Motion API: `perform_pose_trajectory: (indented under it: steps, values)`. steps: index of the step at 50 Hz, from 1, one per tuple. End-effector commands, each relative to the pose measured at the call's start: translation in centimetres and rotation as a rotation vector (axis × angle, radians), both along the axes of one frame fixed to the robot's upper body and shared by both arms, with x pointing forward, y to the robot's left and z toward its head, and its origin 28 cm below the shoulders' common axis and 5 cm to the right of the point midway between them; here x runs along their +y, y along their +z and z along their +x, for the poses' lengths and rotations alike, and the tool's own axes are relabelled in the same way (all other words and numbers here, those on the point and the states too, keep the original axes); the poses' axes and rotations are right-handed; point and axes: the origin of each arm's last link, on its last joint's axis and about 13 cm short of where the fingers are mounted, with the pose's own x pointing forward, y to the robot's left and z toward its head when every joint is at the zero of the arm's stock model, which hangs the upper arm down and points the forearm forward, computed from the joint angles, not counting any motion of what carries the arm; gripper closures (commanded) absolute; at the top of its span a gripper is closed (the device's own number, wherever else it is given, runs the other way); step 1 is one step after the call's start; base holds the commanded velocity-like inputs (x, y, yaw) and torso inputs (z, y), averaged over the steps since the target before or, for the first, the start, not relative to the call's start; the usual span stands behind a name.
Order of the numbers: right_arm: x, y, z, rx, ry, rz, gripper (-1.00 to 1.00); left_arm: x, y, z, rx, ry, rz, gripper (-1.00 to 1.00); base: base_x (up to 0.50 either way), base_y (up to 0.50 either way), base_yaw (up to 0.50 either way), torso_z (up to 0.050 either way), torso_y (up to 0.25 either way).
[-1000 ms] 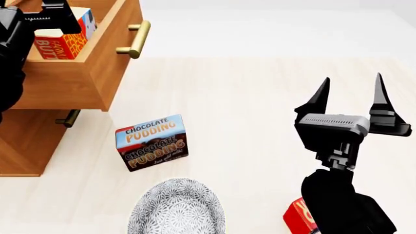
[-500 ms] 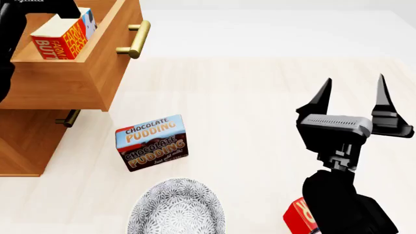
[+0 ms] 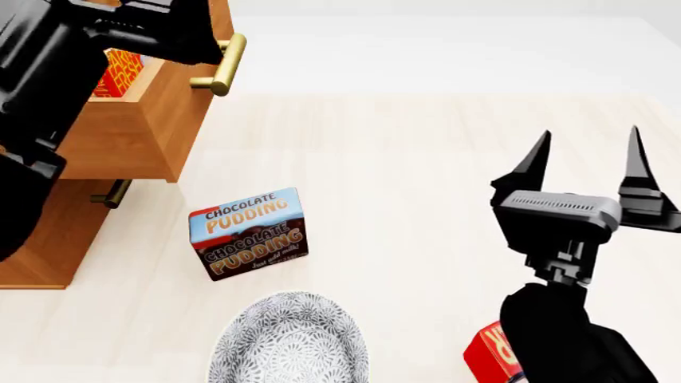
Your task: Put the butter at the front in the top drawer of the cabinet and close it.
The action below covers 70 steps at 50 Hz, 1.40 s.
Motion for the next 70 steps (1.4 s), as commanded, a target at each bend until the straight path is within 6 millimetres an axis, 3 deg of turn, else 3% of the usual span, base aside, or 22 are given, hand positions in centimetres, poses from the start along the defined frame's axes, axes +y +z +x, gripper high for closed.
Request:
perform_pose_trajectory:
  steps: [1, 17, 29, 49, 70]
  values:
    - [-0.2, 0.2, -0.4, -0.005, -0.009, 0.002, -1.00, -3.6, -2.0, -2.0, 0.014, -0.193, 0.069, -1.00, 0.00, 0.00, 0.00, 0.000, 0.000]
    - [-0.2, 0.1, -0.4, 0.002, -0.018, 0.002, -1.00, -7.3, -4.7, -2.3, 0.057, -0.386, 0.128, -1.00, 0.00, 0.00, 0.00, 0.000, 0.000]
    - [-0.2, 0.0, -0.7, 0.007, -0.025, 0.003, -1.00, -8.6, -7.5, 0.1, 0.173, -0.435, 0.112, -1.00, 0.00, 0.00, 0.00, 0.000, 0.000]
    - [-0.5, -0.4, -0.7, 0.018, -0.031, 0.009, -1.00, -8.8, -10.7, 4.6, 0.314, -0.377, 0.093, -1.00, 0.00, 0.00, 0.00, 0.000, 0.000]
    - [-0.4, -0.9, -0.2, 0.027, -0.024, 0.018, -1.00, -7.2, -11.9, 5.6, 0.380, -0.334, 0.098, -1.00, 0.00, 0.00, 0.00, 0.000, 0.000]
